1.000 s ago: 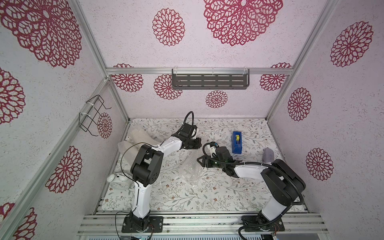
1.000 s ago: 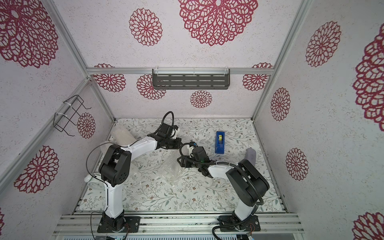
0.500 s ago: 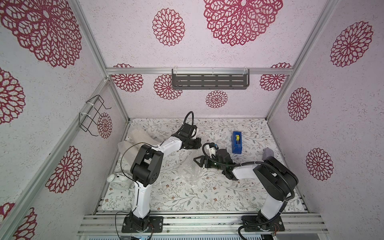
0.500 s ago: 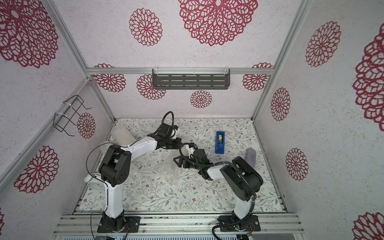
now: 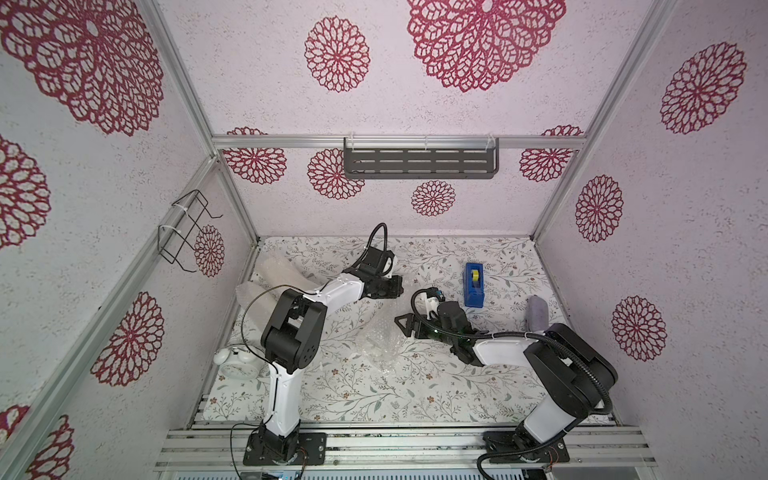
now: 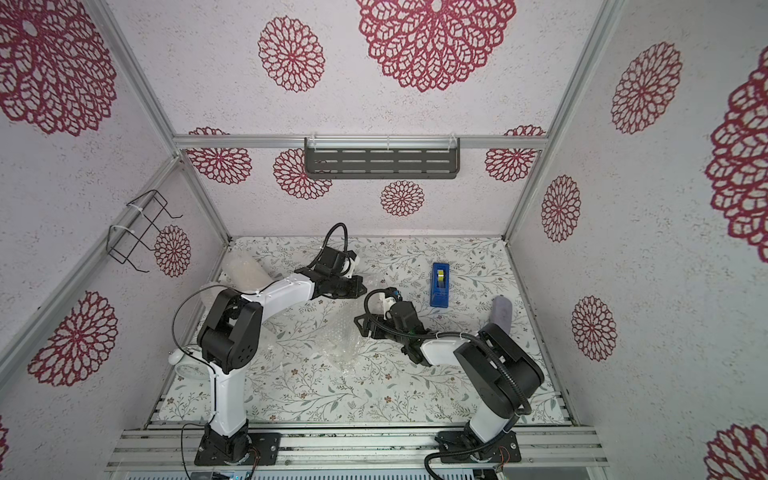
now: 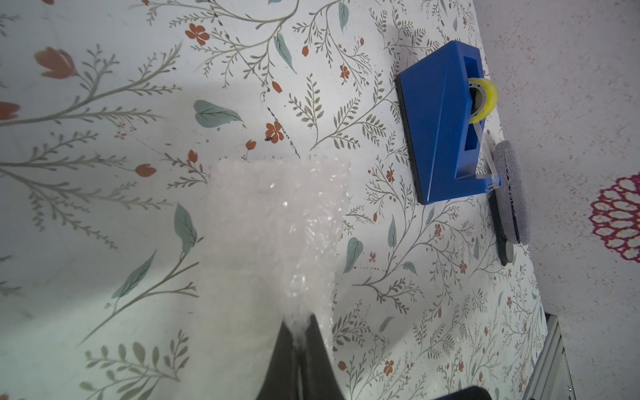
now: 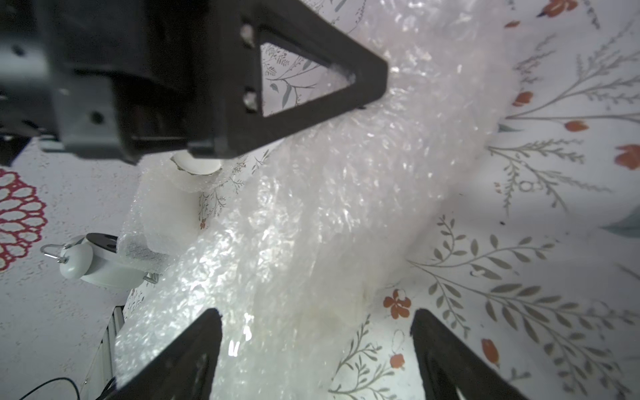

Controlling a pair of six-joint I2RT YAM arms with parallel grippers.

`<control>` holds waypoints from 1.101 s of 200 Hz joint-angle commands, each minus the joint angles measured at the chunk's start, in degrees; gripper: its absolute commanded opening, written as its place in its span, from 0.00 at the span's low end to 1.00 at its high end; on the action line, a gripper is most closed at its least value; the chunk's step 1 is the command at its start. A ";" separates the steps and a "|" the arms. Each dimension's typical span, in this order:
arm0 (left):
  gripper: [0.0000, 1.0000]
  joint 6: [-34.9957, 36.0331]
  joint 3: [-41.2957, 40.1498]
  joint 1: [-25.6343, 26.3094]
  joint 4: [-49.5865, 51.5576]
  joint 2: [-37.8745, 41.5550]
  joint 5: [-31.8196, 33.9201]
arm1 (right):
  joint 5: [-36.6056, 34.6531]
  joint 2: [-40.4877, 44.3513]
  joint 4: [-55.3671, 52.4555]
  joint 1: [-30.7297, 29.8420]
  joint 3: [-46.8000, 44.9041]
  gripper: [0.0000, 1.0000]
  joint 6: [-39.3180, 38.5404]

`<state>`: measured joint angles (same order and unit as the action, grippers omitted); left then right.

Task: Wrap vases in bubble wrap
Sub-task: Stick the tape on the bubble wrap.

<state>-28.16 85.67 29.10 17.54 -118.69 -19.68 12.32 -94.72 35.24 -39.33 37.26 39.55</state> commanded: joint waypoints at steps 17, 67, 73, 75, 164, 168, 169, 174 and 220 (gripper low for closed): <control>0.02 -0.05 -2.35 0.85 5.79 -2.08 0.74 | 1.54 -3.45 2.56 -0.39 1.95 0.73 -1.97; 0.02 -0.46 -2.26 0.78 6.10 -2.33 1.66 | 5.48 -9.82 5.88 -1.25 5.80 0.65 -3.34; 0.02 -0.55 -2.31 0.78 6.18 -2.33 1.83 | 6.20 -10.38 6.83 -1.18 6.16 0.60 -3.31; 0.02 -0.64 -2.32 0.78 6.19 -2.33 1.88 | 6.46 -10.55 7.13 -1.18 6.16 0.57 -3.27; 0.10 -1.19 -2.80 -0.25 8.07 0.46 3.73 | 4.61 -4.19 3.59 0.60 4.20 0.68 -4.06; 0.14 -1.10 -2.79 -0.27 8.23 0.85 3.77 | 4.00 -3.06 2.69 0.80 3.76 0.69 -4.46; 0.14 -1.10 -2.79 -0.32 8.26 0.89 3.73 | 3.93 -2.77 2.44 0.86 3.60 0.70 -4.56; 0.19 -0.96 -2.70 -0.35 8.42 1.39 3.84 | 3.38 -1.39 1.25 1.07 2.96 0.71 -5.21; 0.70 1.96 -1.40 -0.19 12.70 8.41 3.51 | -4.53 13.77 -9.39 3.78 -3.71 0.85 -11.20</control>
<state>-28.32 84.68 28.75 22.87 -115.22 -16.16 13.67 -88.31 31.92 -37.01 35.73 33.39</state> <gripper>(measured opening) 0.601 0.820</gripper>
